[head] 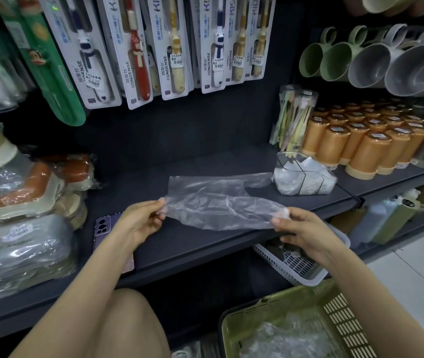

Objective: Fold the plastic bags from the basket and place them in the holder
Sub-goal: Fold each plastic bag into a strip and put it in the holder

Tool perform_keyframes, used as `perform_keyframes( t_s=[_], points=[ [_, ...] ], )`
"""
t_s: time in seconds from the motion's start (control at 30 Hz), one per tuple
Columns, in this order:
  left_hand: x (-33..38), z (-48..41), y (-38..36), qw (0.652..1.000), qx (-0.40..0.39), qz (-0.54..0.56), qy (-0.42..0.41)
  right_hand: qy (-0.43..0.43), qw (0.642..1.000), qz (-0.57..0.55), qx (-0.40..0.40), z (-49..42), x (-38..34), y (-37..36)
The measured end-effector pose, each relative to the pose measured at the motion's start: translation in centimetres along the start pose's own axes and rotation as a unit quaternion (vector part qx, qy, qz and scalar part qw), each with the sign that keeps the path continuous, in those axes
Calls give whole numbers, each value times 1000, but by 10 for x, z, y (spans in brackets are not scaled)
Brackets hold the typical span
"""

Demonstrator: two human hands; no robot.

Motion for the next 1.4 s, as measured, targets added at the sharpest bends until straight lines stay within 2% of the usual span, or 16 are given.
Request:
perform_keyframes(
  t_s=[0.23,0.4,0.47,0.6,0.8,1.1,1.2,1.27,1.3,1.33,1.37,1.4],
  points=[
    [-4,-3,23,998,18,27,55,-46,998,-47,-4,2,-5,17],
    [-17,3,27,997,34,0,65,-82,991,-93,-50,13,4,11],
    [-19,8,25,998,23,-7,59,-94,993,-62,-25,14,9,8],
    [-24,12,20,999,25,-4,23,-81,993,-24,86,10,15,1],
    [-27,11,21,997,68,27,-10,-120,988,-65,72,8,18,14],
    [-30,13,21,996,3,73,45,-143,982,-105,63,8,25,30],
    [-33,16,20,998,8,43,36,-143,984,-36,98,13,26,31],
    [-33,18,20,999,25,9,18,-96,977,113,155,17,18,29],
    [-33,20,19,999,34,-8,6,-46,951,241,187,18,10,27],
    [-33,22,19,999,40,-20,-4,12,905,369,213,19,-1,20],
    [-33,24,19,998,46,-31,-11,69,862,448,228,21,-12,8],
    [-32,26,19,998,51,-41,-17,119,844,473,223,21,-23,-7]
  ],
)
Point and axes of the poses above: each hand's wrist, its own z-axis away from the middle knuckle, its own y-axis out of the back of the hand, x = y × z, the point moved 3 cm from there along -z, towards the middle knuckle, and after that the axes turned 3 degrees about x, right-handed, at the moved point
